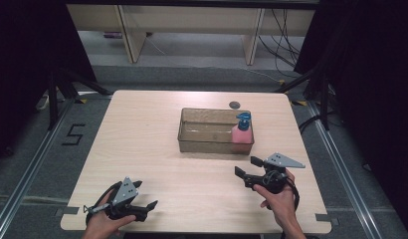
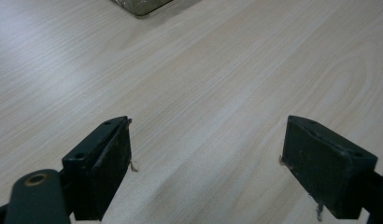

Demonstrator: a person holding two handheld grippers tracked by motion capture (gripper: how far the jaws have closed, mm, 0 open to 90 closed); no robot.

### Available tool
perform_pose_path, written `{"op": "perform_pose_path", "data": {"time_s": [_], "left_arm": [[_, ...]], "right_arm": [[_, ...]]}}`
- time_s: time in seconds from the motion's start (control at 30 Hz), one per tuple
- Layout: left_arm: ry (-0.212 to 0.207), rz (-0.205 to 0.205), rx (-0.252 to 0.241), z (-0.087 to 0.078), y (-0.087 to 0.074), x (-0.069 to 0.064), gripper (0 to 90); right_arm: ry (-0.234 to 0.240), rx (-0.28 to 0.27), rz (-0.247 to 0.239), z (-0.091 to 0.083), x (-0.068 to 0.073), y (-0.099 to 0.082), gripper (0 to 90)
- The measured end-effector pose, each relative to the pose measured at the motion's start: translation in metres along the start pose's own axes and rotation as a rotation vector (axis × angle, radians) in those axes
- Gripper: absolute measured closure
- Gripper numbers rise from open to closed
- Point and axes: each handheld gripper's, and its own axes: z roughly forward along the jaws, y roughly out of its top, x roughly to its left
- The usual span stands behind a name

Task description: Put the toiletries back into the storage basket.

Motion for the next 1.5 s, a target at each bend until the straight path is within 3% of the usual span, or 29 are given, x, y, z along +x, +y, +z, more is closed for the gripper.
{"op": "perform_pose_path", "data": {"time_s": [0.03,0.1,0.13,0.3,0.33,0.37,0.47,0.5,0.6,0.63,0.67,0.7,0.77,0.8,0.83,0.87,0.93,1.0,1.03,1.1,1.13,1.17,1.23,1.3,1.37,1.4,1.43,1.47,1.5], "left_arm": [[-0.007,-0.012,-0.013,0.001,0.0,-0.001,15.3],[-0.008,-0.016,-0.012,0.001,0.0,-0.001,15.4],[-0.007,-0.014,-0.013,0.001,0.0,-0.001,15.3],[0.006,0.0,0.0,0.0,0.0,0.0,15.4],[0.001,0.002,-0.002,0.0,0.0,0.0,15.4],[-0.005,0.004,0.003,0.0,0.0,0.0,15.4],[0.007,0.001,0.0,0.0,0.0,0.0,15.4],[0.006,0.003,0.0,0.0,0.0,0.0,15.4],[0.001,0.01,0.005,0.0,0.0,0.0,15.3],[-0.003,-0.015,-0.009,0.001,0.0,-0.002,15.3],[-0.004,-0.014,-0.008,0.001,0.0,-0.002,15.4],[-0.004,-0.023,-0.015,0.001,0.0,-0.002,15.4],[0.005,-0.003,0.0,0.0,0.0,-0.001,15.4],[0.004,-0.005,-0.011,0.001,0.0,-0.001,15.4],[0.0,-0.018,-0.019,0.001,0.0,-0.002,15.3],[-0.008,-0.028,-0.024,0.001,0.0,-0.002,15.3],[0.002,0.001,-0.004,0.0,0.0,0.0,15.4],[-0.005,-0.012,-0.018,0.001,0.0,-0.002,15.4],[-0.007,-0.022,-0.019,0.001,0.0,-0.002,15.4],[-0.006,-0.014,-0.017,0.001,0.0,-0.002,15.4],[-0.005,-0.012,-0.017,0.001,0.0,-0.002,15.4],[-0.007,-0.016,-0.017,0.001,0.0,-0.002,15.4],[-0.01,-0.028,-0.024,0.001,0.0,-0.003,15.3],[-0.003,0.0,-0.007,0.0,0.0,0.0,15.4],[-0.007,-0.025,-0.016,0.001,-0.001,-0.002,15.3],[-0.003,-0.024,-0.014,0.001,-0.001,-0.002,15.3],[0.004,-0.011,-0.01,0.001,0.0,-0.001,15.3],[0.002,-0.009,-0.012,0.001,0.0,-0.001,15.3],[-0.002,-0.018,-0.016,0.001,0.0,-0.002,15.3]], "right_arm": [[-0.007,0.001,-0.017,-0.002,-0.001,-0.001,21.5],[0.0,0.0,0.012,-0.003,0.001,-0.003,21.4],[0.002,0.004,-0.005,-0.005,0.0,-0.003,21.2],[0.013,0.01,0.006,-0.008,0.003,-0.008,19.7],[0.03,0.018,0.046,-0.01,0.006,-0.009,19.1],[0.02,0.003,0.003,-0.009,0.003,-0.01,18.5],[0.026,0.012,0.032,-0.01,0.006,-0.014,17.5],[0.021,0.008,-0.001,-0.012,0.005,-0.014,16.8],[0.016,0.011,-0.009,-0.014,0.006,-0.017,16.5],[0.038,0.01,0.021,-0.014,0.008,-0.018,16.4],[0.029,0.01,-0.001,-0.015,0.007,-0.018,16.4],[0.027,0.015,0.015,-0.016,0.008,-0.019,16.4],[0.025,0.032,0.011,-0.018,0.009,-0.02,16.4],[0.033,0.035,0.044,-0.02,0.012,-0.022,16.4],[0.026,0.016,0.008,-0.019,0.01,-0.023,16.4],[0.033,0.036,0.027,-0.021,0.012,-0.024,16.4],[0.032,0.032,0.01,-0.021,0.012,-0.026,16.3],[0.035,0.038,0.038,-0.022,0.014,-0.028,16.2],[0.017,0.042,-0.007,-0.024,0.012,-0.028,16.2],[0.044,0.044,0.04,-0.025,0.016,-0.031,16.2],[0.044,0.044,0.014,-0.025,0.014,-0.031,16.2],[0.034,0.058,0.036,-0.026,0.017,-0.033,16.2],[0.028,0.064,0.017,-0.026,0.017,-0.036,16.2],[0.033,0.076,0.033,-0.026,0.019,-0.038,16.1],[0.04,0.068,-0.008,-0.026,0.018,-0.039,16.0],[0.045,0.084,0.021,-0.028,0.02,-0.04,16.0],[0.045,0.09,0.005,-0.029,0.02,-0.04,16.0],[0.039,0.096,0.038,-0.031,0.023,-0.041,16.0],[0.03,0.08,0.004,-0.029,0.021,-0.042,16.0]]}}
